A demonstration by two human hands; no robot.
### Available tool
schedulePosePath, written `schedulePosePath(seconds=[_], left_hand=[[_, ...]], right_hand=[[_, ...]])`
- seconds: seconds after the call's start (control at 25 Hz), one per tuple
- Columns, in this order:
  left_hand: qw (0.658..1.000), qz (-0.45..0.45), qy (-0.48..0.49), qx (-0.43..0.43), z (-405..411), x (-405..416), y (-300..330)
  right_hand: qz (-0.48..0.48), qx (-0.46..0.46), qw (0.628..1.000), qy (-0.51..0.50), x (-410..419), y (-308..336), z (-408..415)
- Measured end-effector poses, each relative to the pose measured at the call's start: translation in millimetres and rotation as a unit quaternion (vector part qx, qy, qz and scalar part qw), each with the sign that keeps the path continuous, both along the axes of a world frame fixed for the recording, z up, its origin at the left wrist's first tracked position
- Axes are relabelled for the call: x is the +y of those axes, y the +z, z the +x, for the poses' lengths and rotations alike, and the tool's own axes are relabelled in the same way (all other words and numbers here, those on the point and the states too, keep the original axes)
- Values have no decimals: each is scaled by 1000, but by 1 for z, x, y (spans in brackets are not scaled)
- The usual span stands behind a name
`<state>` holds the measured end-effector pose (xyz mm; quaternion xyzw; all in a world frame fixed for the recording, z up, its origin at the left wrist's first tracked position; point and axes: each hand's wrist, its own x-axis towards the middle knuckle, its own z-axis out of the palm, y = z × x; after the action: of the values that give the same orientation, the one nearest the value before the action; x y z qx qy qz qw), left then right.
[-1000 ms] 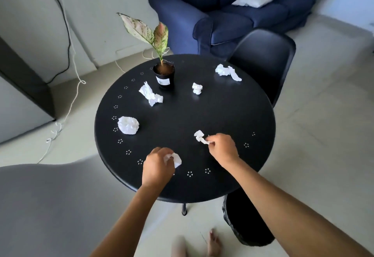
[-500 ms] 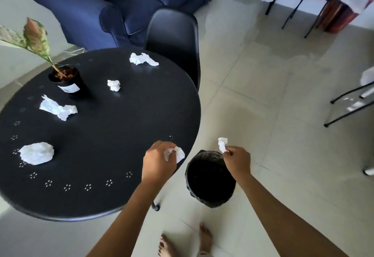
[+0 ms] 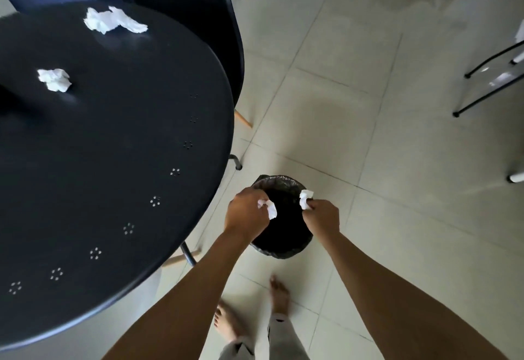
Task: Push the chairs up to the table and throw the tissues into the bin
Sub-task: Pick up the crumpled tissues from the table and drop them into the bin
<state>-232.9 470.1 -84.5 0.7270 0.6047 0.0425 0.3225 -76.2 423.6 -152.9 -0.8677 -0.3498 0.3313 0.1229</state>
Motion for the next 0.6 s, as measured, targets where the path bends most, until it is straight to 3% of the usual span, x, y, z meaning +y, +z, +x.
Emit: schedulePosePath(seconds=[0.12, 0.28, 0.6], left_hand=[[999, -43, 15, 14, 10, 6, -40], [998, -54, 24, 16, 16, 15, -75], [997, -53, 44, 26, 23, 21, -86]], right_hand=[[-28, 28, 998, 42, 4, -32, 4], [-4, 74, 997, -6, 4, -54, 12], [45, 102, 992, -52, -4, -41, 18]])
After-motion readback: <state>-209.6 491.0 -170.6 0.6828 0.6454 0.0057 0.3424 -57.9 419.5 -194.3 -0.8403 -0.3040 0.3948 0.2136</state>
